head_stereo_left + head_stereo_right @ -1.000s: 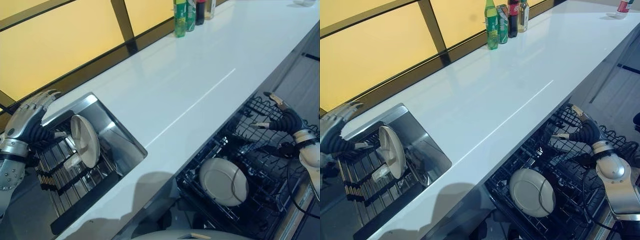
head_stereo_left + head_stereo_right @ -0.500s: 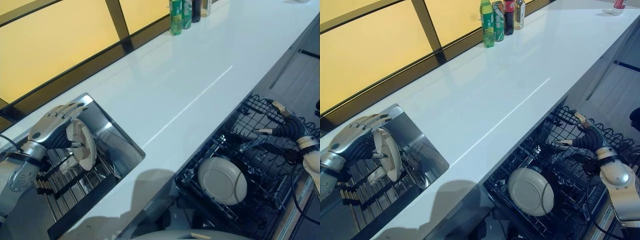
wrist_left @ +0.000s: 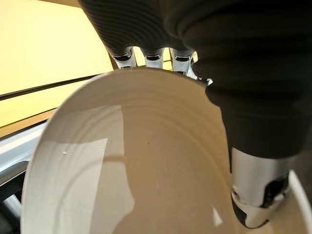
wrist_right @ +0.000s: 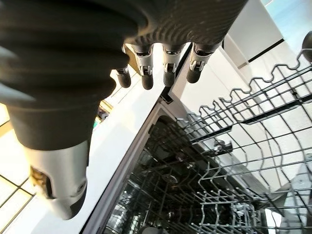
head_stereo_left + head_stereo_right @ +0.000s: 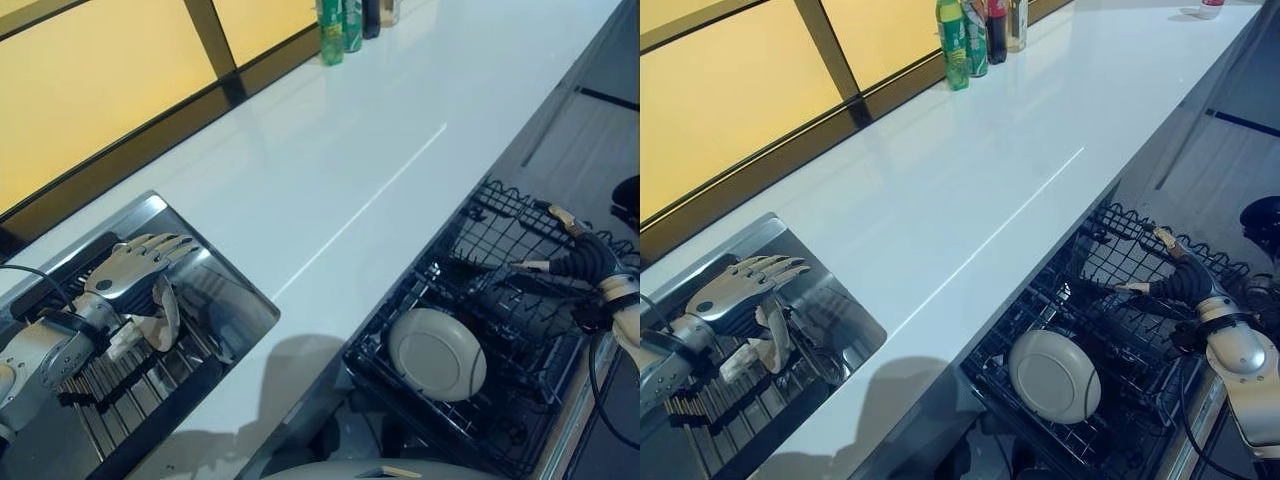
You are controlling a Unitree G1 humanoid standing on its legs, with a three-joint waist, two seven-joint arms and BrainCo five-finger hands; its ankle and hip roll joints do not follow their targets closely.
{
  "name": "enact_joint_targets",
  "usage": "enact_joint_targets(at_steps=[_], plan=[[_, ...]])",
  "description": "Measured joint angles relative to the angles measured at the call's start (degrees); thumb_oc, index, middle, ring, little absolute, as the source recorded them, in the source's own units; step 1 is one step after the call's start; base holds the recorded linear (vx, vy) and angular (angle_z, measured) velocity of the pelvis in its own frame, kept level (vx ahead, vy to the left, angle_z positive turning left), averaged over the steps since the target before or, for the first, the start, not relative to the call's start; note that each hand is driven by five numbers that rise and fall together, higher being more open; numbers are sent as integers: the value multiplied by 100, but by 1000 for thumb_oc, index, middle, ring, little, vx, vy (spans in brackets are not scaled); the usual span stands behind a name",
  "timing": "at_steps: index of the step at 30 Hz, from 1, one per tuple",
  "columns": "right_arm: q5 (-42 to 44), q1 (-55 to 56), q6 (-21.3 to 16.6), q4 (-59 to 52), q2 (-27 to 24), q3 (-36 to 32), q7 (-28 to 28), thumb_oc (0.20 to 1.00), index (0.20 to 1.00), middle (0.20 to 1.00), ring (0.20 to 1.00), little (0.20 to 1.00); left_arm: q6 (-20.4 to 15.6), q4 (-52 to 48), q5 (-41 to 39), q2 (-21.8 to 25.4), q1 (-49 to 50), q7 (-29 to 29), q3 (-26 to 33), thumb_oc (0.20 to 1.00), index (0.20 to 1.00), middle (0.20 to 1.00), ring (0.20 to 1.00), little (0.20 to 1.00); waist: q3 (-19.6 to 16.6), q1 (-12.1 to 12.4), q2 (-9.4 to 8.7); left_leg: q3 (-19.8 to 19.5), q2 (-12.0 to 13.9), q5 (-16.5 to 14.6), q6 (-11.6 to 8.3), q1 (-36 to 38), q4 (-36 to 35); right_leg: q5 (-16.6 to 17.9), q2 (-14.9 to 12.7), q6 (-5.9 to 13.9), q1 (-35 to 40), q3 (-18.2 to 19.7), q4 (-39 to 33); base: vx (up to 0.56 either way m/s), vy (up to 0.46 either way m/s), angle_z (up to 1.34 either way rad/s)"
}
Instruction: Pick up plates and place into dishwasher.
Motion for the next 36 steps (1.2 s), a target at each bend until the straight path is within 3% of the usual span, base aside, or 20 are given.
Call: enact_joint_targets(at_steps=[5,6,8,9,10,29,36], plan=[[93,17,-12,0,-95,0,0,1000,1000,1000,1000,1000,16,-17,68,98,-28,-95,-3,1000,1000,1000,1000,1000,127,-5,-1,36,2,3,4,17,-7,5,0,0,6,6,0,18,-4,-1],[93,16,-13,0,-96,0,0,1000,1000,1000,1000,1000,21,-25,182,103,-33,-99,-3,918,918,918,918,918,135,-5,-3,35,2,3,4,16,-8,5,0,-1,6,5,0,0,0,0],[94,17,-20,0,-96,0,0,1000,1000,1000,1000,1000,35,-27,313,135,-41,-105,-1,529,529,529,529,529,153,4,-10,35,3,4,4,19,-8,5,0,0,10,4,0,0,0,0],[94,16,-23,0,-96,0,0,1000,1000,1000,1000,1000,44,-30,376,157,-40,-112,2,445,445,445,445,445,156,4,-14,35,3,4,4,24,-8,5,0,0,16,3,0,0,0,0],[95,17,-26,0,-97,0,0,1000,1000,1000,1000,1000,59,-30,400,185,-38,-142,2,200,200,200,200,200,162,3,-22,35,3,4,4,32,-9,5,0,0,25,2,0,0,0,0],[192,82,-97,-3,-106,-6,-6,1000,1000,1000,1000,1000,108,-32,486,225,94,-20,273,200,200,200,200,200,219,50,-49,17,5,7,9,193,-12,7,-8,5,205,-23,-14,0,-1,0],[192,83,-98,-7,-96,-6,-187,1000,1000,1000,1000,1000,118,74,494,105,322,906,337,200,200,200,200,200,147,154,-97,-26,2,10,10,213,-12,7,-8,5,256,-65,-37,-12,-4,2]])
